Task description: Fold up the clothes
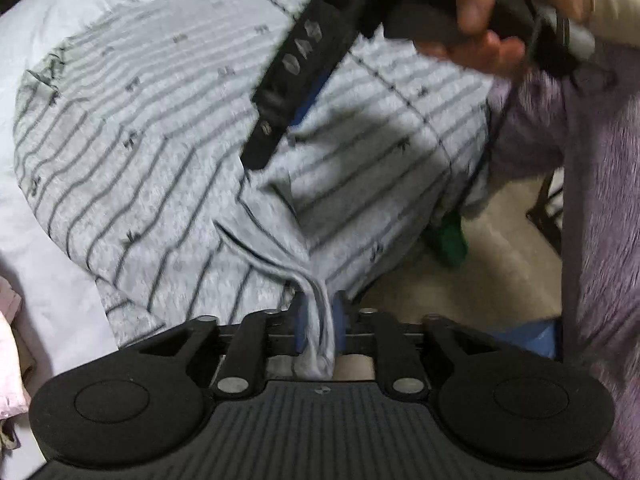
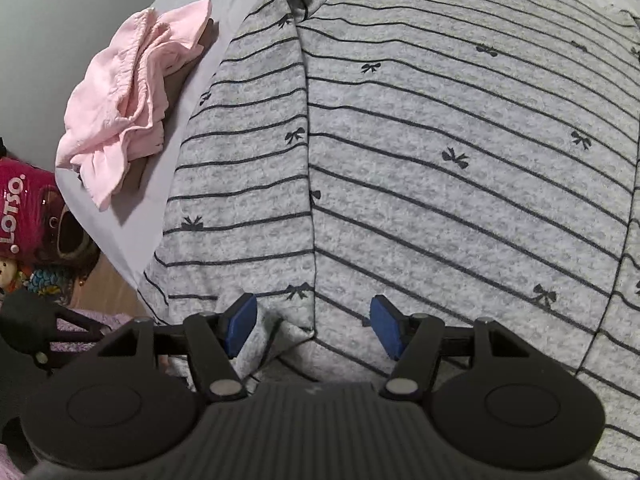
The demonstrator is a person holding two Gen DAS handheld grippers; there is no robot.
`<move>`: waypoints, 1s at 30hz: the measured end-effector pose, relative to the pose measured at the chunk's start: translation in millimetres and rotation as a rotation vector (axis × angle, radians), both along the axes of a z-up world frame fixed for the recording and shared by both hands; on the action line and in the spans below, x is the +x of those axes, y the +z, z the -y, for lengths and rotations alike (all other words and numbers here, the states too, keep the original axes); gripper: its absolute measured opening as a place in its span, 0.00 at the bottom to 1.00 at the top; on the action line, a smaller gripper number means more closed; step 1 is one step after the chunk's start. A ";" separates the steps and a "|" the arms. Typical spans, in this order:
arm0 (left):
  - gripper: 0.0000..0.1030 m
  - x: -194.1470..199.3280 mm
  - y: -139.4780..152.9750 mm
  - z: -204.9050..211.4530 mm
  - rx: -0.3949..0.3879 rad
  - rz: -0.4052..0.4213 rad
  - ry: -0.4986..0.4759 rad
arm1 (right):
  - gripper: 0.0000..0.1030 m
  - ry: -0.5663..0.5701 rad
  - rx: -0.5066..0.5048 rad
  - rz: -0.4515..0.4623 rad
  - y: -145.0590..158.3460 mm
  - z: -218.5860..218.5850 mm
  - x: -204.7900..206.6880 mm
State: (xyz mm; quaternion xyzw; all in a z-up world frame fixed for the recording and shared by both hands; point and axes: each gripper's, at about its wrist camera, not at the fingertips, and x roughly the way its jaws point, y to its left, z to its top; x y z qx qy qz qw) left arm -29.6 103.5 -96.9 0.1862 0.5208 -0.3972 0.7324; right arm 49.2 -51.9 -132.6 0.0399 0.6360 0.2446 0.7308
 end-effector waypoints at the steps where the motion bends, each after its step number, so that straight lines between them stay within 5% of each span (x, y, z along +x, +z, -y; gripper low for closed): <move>1: 0.27 0.7 2.7 -0.9 -0.014 0.015 0.014 | 0.64 -0.001 -0.001 0.008 0.7 0.6 0.5; 5: 0.41 11.2 9.1 -0.1 -0.037 0.061 0.073 | 0.64 -0.001 -0.011 0.034 4.0 4.7 2.5; 13: 0.41 39.9 -12.1 15.7 0.034 0.090 0.140 | 0.64 -0.024 -0.011 0.046 11.1 11.6 3.6; 18: 0.08 48.4 -18.8 20.8 0.004 0.042 0.169 | 0.64 0.001 -0.033 0.089 18.9 12.8 -0.4; 30: 0.02 -4.6 16.3 21.3 -0.165 0.014 0.055 | 0.64 -0.054 0.098 -0.039 12.4 29.8 -15.7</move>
